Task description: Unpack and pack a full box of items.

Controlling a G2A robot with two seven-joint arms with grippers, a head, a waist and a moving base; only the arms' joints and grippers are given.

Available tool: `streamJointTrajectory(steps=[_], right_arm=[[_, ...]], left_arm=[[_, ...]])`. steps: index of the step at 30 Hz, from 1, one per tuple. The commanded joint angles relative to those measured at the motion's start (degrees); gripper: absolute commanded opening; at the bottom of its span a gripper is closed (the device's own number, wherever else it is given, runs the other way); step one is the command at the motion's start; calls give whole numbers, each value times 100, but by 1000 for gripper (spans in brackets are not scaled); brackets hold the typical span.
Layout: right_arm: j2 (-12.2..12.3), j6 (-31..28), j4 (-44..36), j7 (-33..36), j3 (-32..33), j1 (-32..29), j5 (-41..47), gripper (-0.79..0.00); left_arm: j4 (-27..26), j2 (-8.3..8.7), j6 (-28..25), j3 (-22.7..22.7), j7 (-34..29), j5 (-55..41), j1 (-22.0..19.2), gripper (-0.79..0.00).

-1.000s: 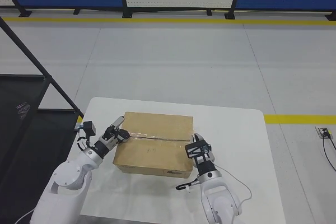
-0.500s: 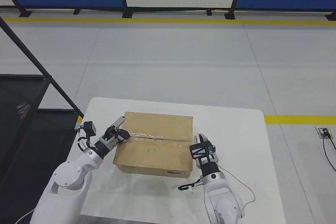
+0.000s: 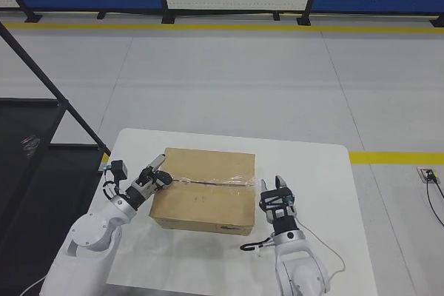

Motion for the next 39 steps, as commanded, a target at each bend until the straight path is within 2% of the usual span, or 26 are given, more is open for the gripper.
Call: streamJointTrajectory(steps=[1, 5, 8, 9, 13, 16, 18, 20, 21, 24, 26, 28, 34, 39], right_arm=[[2, 45, -67, -29, 30, -32, 77, -474], [12, 87, -217, -95, 83, -94, 166, -453], [16, 60, -395, -238, 59, -167, 265, -400], [19, -5, -483, -294, 37, -186, 306, -357], [42, -329, -889, -413, -49, -262, 363, -354], [60, -731, -1181, -160, -137, -220, 434, -332], [63, -1127, -1257, 291, -191, -68, 705, -289], [65, -1619, -1152, 870, -182, 228, 1179, -345], [65, -1884, -1044, 1180, -163, 435, 1456, -397], [53, -2388, -533, 1949, -100, 1038, 2329, -505], [51, -2726, -131, 2342, -76, 1398, 2888, -665], [53, -2943, 229, 2589, -16, 1741, 3341, -785], [43, -3073, 1163, 3725, -158, 2577, 4170, -785], [62, -2999, 1554, 4196, -162, 2867, 4579, -785]], left_arm=[[0, 1, -4, -8, -5, -1, 7, 0], [-8, 4, -18, -31, -16, -22, 27, 0], [-28, 7, -27, -52, -12, -30, 45, 0], [-36, 8, -27, -57, -12, -30, 51, 0], [-80, 10, -47, -73, -13, -45, 79, 0], [-132, 9, -72, -82, 7, -75, 108, 0], [-155, 8, -82, -89, 19, -93, 124, 0], [-174, 7, -90, -90, 25, -104, 134, 0], [-180, 6, -96, -93, 34, -113, 137, 0], [-207, 4, -108, -101, 44, -143, 143, 0], [-225, 5, -118, -114, 48, -150, 149, 0], [-234, 5, -127, -126, 50, -171, 156, 0], [-240, 6, -124, -135, 57, -177, 164, 0], [-254, 4, -129, -134, 59, -188, 164, 0]])
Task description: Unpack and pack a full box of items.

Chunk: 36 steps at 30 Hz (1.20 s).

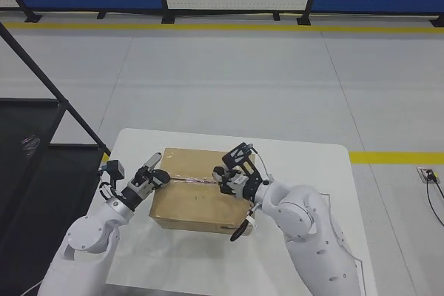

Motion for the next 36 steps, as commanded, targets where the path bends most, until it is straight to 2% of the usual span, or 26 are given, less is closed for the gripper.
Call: streamJointTrajectory(steps=[1, 6, 27, 29, 33, 36], right_arm=[[13, -17, 137, 230, -8, 72, 176, -785], [46, -41, 380, 508, -49, 202, 421, -785], [259, 457, 599, 738, 278, 152, 939, -785], [283, 419, 527, 661, 320, 102, 970, -785], [340, -42, 360, 482, 447, -81, 1364, -785], [380, -28, 262, 276, 536, -170, 1330, -785]], left_arm=[[-3, -1, 2, 1, -5, -12, 0, 0], [1, -4, 1, 25, -14, 3, -11, 0], [10, 0, -1, 15, -34, 44, -9, 0], [16, 0, -4, 7, -32, 37, -6, 0], [21, 4, -11, -15, -39, 28, 7, 0], [19, 5, -11, -21, -45, 27, 11, 0]])
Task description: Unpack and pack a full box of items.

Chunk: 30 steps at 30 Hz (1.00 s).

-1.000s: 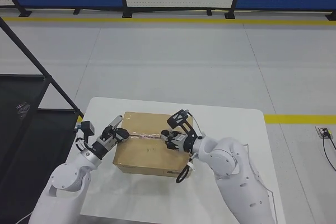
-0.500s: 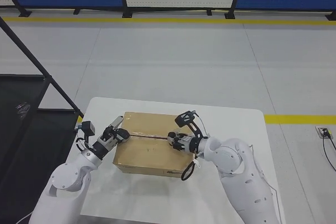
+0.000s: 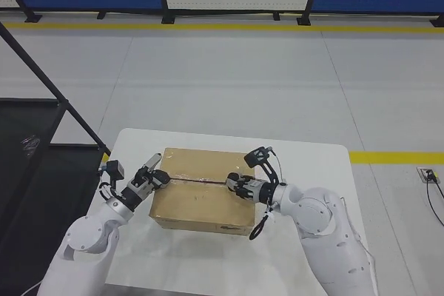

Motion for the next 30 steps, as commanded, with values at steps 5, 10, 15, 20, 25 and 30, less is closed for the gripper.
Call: streamJointTrajectory(steps=[5, 10, 15, 20, 25, 30], right_arm=[[42, 317, 37, -158, -80, -15, -240, -785], [61, 345, 351, 72, -203, 162, -57, -785], [115, 364, 378, 52, -130, 127, 22, -785], [208, 392, 123, -99, 132, -188, 41, -785], [292, 405, -198, -511, 411, -578, 29, -785], [355, 423, -488, -1064, 620, -946, -61, -785]], left_arm=[[-5, 0, -15, 1, 4, 1, 6, 0], [-14, 3, -38, -27, 14, -11, 38, 0], [-28, 5, -29, -41, 9, -15, 60, 0], [-40, 7, -30, -42, -5, -7, 69, 0], [-53, 9, -28, -42, -5, 14, 77, 0], [-94, 11, -40, -58, 3, 16, 101, 0]])
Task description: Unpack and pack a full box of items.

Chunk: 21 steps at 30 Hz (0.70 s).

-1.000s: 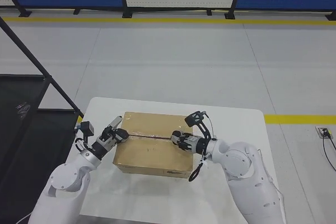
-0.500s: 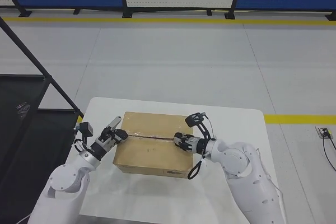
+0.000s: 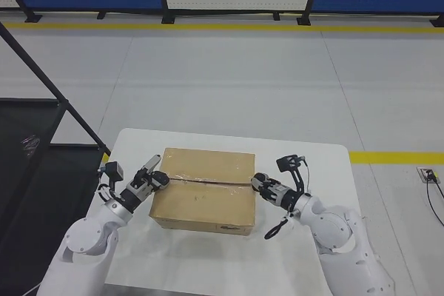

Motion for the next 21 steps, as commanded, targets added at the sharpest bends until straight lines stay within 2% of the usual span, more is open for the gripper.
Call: streamJointTrajectory(steps=[1, 9, 21], right_arm=[[21, 41, -93, -199, 48, -122, -72, -785], [69, 160, 22, -209, -51, -156, -42, -785], [119, 240, 397, -277, -248, 58, 43, -785]], left_arm=[[-41, 3, -9, -22, 3, -4, 16, 0], [-268, 23, -84, -194, 86, -30, 137, 0], [-174, 53, -50, -456, 238, -59, 200, 0]])
